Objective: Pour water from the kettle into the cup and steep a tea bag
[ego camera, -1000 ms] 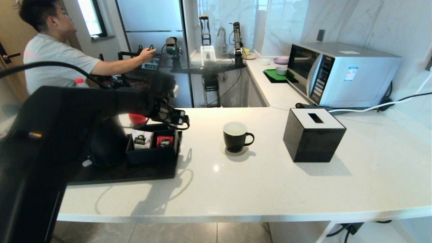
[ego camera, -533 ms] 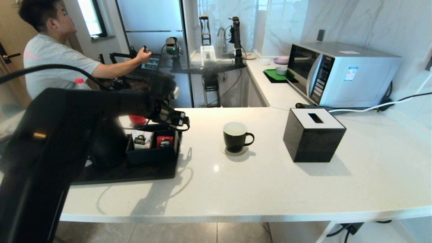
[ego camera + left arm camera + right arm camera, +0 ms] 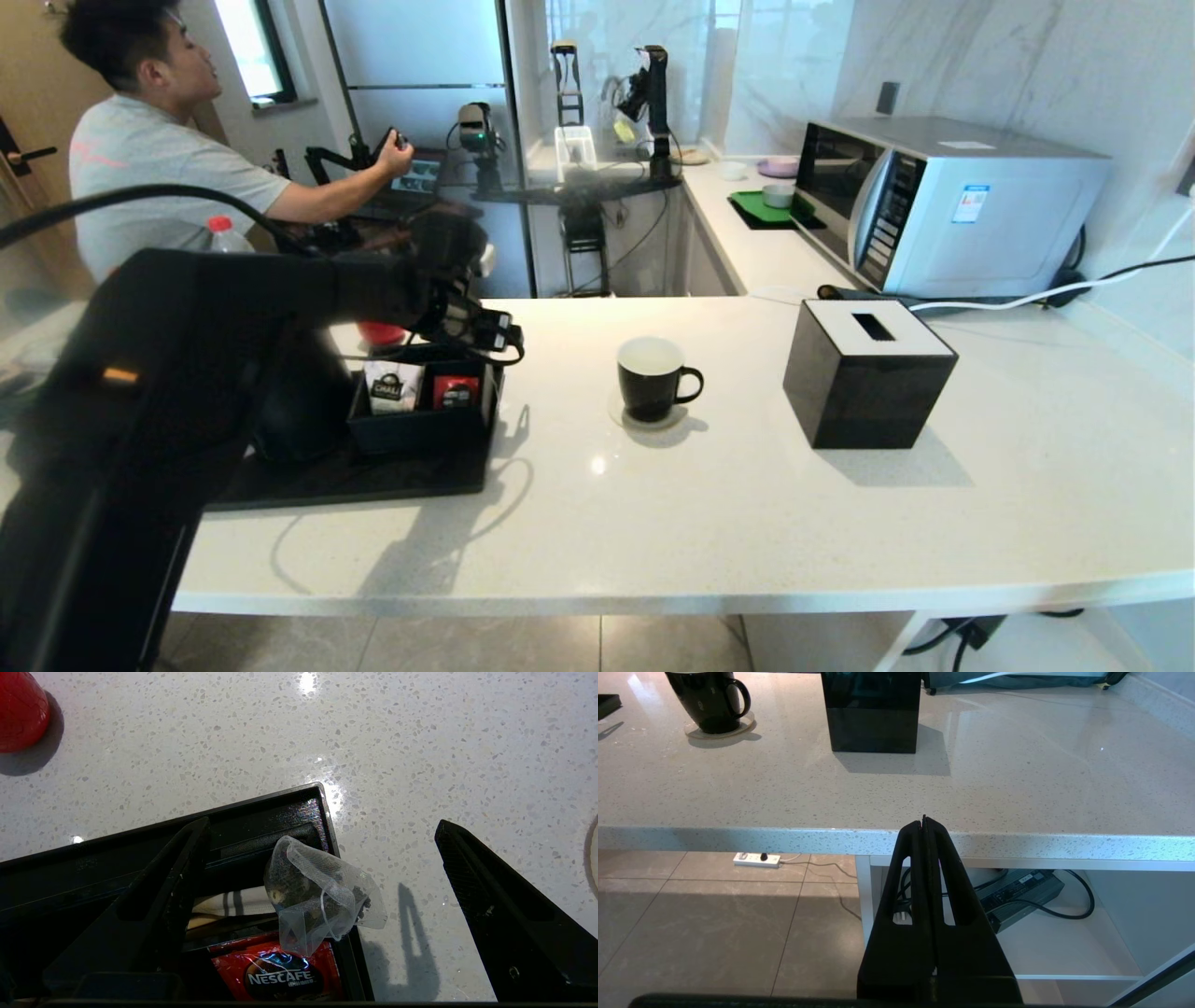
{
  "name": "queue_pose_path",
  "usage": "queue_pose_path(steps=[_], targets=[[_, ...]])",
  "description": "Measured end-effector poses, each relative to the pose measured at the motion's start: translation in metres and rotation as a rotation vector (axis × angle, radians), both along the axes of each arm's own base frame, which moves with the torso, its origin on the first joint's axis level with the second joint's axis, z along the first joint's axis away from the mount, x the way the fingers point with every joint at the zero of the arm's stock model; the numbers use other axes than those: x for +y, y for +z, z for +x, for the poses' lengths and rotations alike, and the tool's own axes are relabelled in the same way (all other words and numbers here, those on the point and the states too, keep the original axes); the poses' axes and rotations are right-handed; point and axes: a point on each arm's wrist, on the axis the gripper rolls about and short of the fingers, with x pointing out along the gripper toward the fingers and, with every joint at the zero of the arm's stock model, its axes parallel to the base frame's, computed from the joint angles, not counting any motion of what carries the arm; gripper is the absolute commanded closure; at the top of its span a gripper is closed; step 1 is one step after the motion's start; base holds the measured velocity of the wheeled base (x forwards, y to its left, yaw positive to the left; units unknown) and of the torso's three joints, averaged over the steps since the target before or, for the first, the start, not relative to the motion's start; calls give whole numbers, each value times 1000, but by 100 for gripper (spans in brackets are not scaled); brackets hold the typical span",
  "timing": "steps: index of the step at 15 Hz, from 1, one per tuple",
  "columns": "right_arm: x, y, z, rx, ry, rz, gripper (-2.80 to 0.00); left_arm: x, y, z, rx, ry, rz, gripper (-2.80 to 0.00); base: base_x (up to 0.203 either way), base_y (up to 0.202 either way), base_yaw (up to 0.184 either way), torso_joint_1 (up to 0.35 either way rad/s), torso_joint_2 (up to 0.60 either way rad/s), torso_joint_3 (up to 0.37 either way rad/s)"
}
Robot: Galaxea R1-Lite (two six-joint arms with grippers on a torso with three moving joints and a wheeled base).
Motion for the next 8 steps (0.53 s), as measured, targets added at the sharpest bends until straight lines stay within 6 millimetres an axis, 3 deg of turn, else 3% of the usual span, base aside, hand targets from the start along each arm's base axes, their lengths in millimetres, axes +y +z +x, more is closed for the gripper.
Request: queue_pose_path(steps=[2, 3, 8], targets=[[0, 0, 0, 0, 0, 0, 0, 1, -1, 1, 1, 1, 1, -280, 0, 0, 0, 0, 0, 0], [0, 0, 0, 0, 0, -1, 0, 1, -1, 1, 0, 2, 1, 0, 0, 0, 0, 0, 0, 0], [0, 0, 0, 0, 0, 0, 0, -2, -2, 8, -51, 1, -11, 0, 0, 0, 0, 0, 0, 0]])
